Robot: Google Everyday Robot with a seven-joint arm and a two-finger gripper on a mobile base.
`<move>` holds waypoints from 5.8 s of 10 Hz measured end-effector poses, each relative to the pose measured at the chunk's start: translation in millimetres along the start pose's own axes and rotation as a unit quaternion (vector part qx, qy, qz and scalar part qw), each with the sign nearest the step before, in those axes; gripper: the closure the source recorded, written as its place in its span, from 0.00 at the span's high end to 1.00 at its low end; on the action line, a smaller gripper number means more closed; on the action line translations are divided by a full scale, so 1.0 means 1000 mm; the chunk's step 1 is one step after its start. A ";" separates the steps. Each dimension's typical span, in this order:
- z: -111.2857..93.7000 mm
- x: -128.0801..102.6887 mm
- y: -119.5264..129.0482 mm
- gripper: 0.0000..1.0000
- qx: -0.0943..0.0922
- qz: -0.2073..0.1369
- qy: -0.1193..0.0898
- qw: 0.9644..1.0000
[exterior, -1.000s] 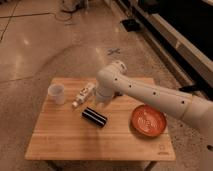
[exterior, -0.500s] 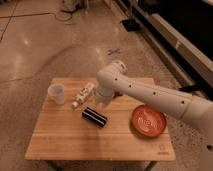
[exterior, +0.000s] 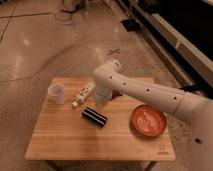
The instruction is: Place the eraser in the ceramic cup
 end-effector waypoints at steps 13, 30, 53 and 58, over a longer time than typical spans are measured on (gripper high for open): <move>0.081 0.046 0.006 0.80 -0.073 -0.123 -0.033 0.989; 0.127 0.041 -0.018 0.13 -0.086 -0.147 -0.033 0.985; -0.044 0.223 -0.219 0.00 0.113 -0.294 0.231 0.921; -0.041 0.229 -0.245 0.31 0.152 -0.291 0.248 0.911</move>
